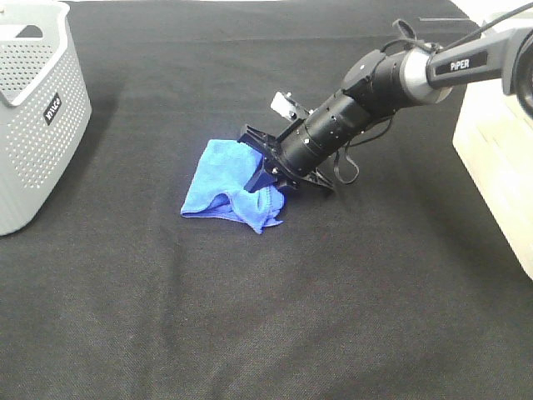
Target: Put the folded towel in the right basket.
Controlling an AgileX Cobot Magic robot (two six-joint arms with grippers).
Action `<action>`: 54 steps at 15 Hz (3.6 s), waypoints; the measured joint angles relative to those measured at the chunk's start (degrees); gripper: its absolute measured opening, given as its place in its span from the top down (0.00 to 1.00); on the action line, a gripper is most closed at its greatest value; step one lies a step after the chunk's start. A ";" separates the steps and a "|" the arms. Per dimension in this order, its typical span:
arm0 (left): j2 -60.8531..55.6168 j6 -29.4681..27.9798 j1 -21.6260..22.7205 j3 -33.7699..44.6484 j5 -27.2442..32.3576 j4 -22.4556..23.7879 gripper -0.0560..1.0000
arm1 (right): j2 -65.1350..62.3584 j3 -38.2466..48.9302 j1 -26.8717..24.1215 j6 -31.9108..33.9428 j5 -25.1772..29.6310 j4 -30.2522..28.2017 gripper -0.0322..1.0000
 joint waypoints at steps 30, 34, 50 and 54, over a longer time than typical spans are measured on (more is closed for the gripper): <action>0.00 0.00 0.00 0.00 0.00 0.06 0.01 | -23.15 -15.13 -42.91 7.96 24.35 -38.85 0.04; 0.00 0.00 0.00 0.00 0.00 0.06 0.01 | -30.65 -15.13 -31.05 9.91 24.35 -43.14 0.03; 0.00 0.00 0.00 0.00 0.00 0.06 0.01 | -109.03 47.84 -23.09 12.61 21.60 -47.73 0.03; 0.00 0.00 0.00 0.00 0.00 0.06 0.01 | -127.14 61.71 -23.09 12.61 19.71 -53.06 0.03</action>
